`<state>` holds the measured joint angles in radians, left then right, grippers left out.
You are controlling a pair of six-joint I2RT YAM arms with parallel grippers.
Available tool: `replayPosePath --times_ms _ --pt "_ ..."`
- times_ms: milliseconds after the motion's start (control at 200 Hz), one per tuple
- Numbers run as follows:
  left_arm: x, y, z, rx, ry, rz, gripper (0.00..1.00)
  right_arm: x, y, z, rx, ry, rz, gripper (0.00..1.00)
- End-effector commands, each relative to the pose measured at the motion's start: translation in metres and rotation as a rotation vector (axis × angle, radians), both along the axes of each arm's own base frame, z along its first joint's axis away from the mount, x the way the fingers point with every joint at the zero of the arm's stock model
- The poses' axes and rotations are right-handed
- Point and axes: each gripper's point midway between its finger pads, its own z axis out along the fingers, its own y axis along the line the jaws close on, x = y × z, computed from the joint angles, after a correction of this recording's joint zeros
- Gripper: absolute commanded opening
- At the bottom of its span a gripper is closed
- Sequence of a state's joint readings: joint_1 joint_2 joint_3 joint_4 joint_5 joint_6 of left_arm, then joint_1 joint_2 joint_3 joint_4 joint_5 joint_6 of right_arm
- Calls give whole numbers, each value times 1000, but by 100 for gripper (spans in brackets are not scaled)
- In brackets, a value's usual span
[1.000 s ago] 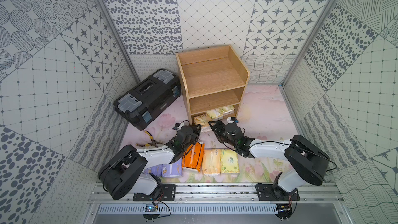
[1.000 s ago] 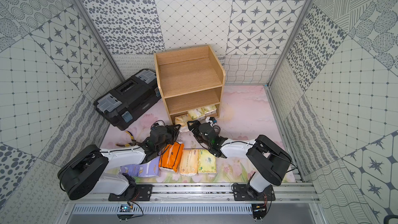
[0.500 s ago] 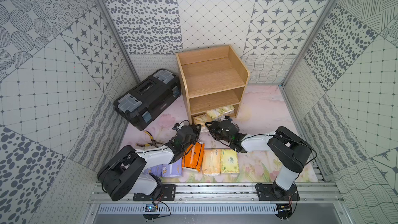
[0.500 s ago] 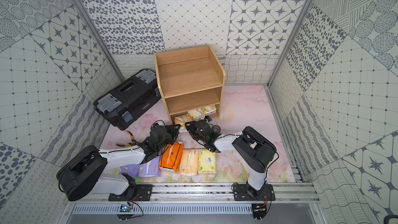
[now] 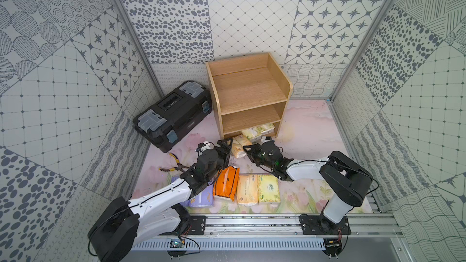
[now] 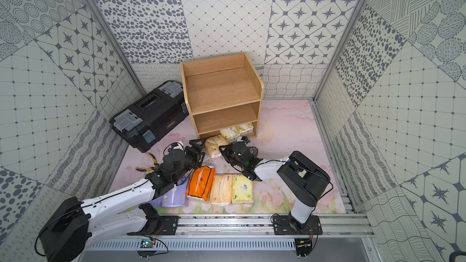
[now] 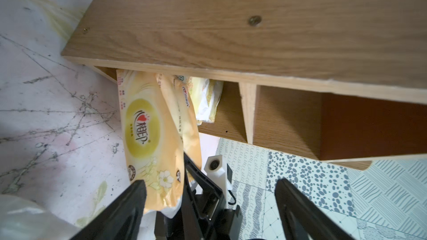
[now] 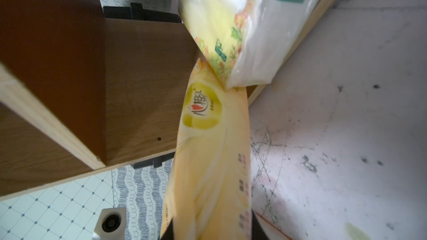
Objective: Remove the tissue boxes from the shelf
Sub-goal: Pick up a box of tissues from the shelf.
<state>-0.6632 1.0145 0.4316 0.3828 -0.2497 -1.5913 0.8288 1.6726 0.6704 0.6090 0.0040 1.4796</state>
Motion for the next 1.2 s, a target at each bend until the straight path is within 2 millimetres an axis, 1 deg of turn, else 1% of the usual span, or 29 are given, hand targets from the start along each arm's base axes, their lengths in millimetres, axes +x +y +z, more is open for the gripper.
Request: replayPosePath --times_ms 0,135,210,265,270,285,330,525,645,741,911,1076,1196 --pt "-22 28 -15 127 63 44 96 -10 -2 26 44 -65 40 7" --pt "-35 28 -9 129 63 -7 99 -27 -14 32 33 -74 75 5" --pt "-41 22 -5 113 58 -46 100 -37 -19 37 11 -92 109 4" --pt "-45 17 -1 101 47 -78 100 -43 -21 45 -5 -119 140 3" --pt "-45 16 0 101 46 -81 100 -45 -23 41 -14 -114 142 3" --pt "-46 14 1 98 41 -92 99 -48 -25 38 -23 -115 149 2" --pt "-50 9 4 94 32 -116 100 -54 -30 42 -26 -139 167 2" --pt "-68 -26 21 110 -87 -246 100 -75 -57 64 -61 -268 183 2" --pt "-75 -46 33 112 -147 -316 100 -84 -71 86 -63 -339 178 2" --pt "-78 -64 42 111 -185 -360 100 -90 -78 103 -40 -386 174 2" --pt "-78 -95 62 73 -276 -415 100 -98 -85 123 2 -429 171 2" --pt "-74 -117 85 23 -368 -445 98 -103 -85 131 31 -437 181 1" --pt "-71 -125 91 8 -391 -446 93 -104 -89 132 32 -433 168 1"
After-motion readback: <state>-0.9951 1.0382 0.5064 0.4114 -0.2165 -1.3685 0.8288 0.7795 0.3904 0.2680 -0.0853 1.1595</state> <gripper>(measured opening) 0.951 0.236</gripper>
